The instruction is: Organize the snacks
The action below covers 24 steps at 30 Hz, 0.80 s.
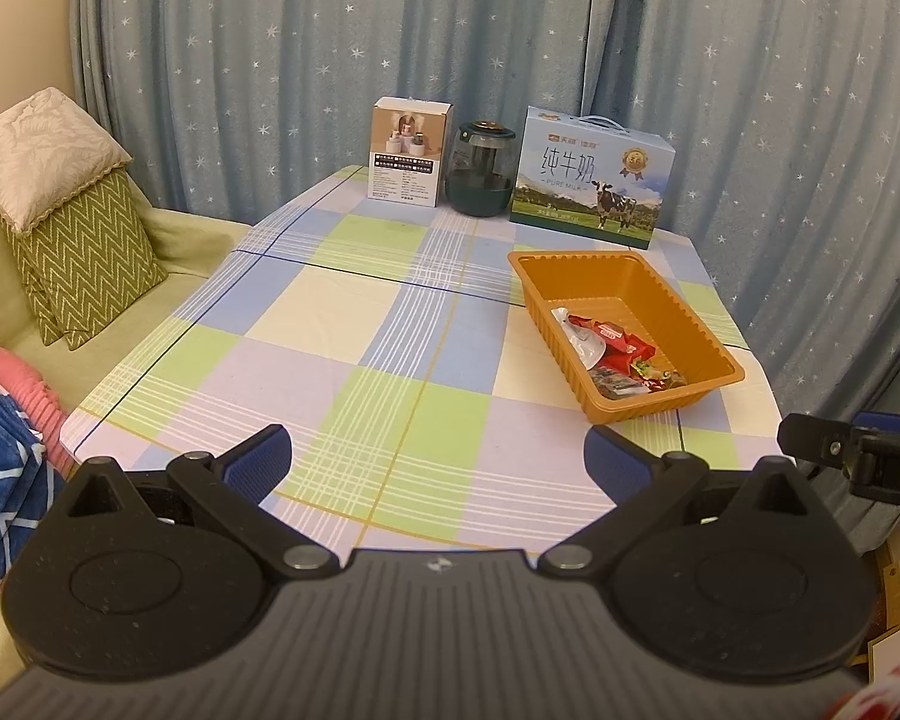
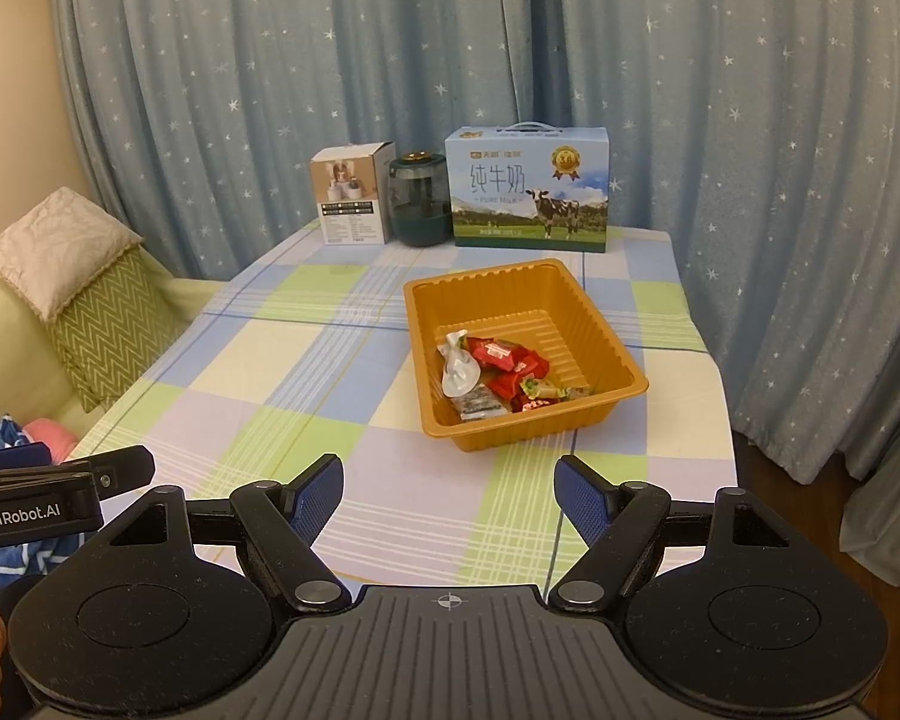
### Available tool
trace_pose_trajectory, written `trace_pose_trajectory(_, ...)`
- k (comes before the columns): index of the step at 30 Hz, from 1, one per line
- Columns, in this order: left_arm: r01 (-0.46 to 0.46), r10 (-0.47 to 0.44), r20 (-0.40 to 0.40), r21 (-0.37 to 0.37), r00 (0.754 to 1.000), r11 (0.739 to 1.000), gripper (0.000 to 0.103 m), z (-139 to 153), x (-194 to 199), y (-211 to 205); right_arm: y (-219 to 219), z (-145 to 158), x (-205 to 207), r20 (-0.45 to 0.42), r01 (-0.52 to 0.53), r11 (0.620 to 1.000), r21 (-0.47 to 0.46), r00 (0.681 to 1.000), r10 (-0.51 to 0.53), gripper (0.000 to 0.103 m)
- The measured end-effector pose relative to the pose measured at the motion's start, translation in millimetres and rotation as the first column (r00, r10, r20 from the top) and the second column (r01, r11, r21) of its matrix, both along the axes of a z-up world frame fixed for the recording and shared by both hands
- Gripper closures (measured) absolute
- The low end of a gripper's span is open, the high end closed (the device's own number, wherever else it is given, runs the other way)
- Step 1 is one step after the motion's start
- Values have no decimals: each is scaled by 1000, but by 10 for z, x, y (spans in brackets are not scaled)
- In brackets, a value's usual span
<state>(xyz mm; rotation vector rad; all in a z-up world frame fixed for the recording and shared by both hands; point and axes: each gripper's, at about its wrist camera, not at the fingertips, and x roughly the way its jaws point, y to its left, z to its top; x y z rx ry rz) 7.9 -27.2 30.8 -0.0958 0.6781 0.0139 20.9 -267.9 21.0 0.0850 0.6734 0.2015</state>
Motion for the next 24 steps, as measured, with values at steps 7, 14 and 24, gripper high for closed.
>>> trace_pose_trajectory(7, 0, 0, 0, 1, 1000, 1000, 0, 0, 2, 1, -4, 5, 4, 0, 0, 1000, 1, 1000, 0, 26)
trace_pose_trajectory(14, 3, -3, -1, -1, 1000, 1000, 0, -1, 16, -3, -8, 17, 17, 1, 1, 1000, -1, 1000, -1, 26)
trace_pose_trajectory(24, 5, -5, -5, -4, 1000, 1000, 0, -2, 31, -10, -10, 20, 31, -1, 1, 1000, 1, 1000, -1, 26)
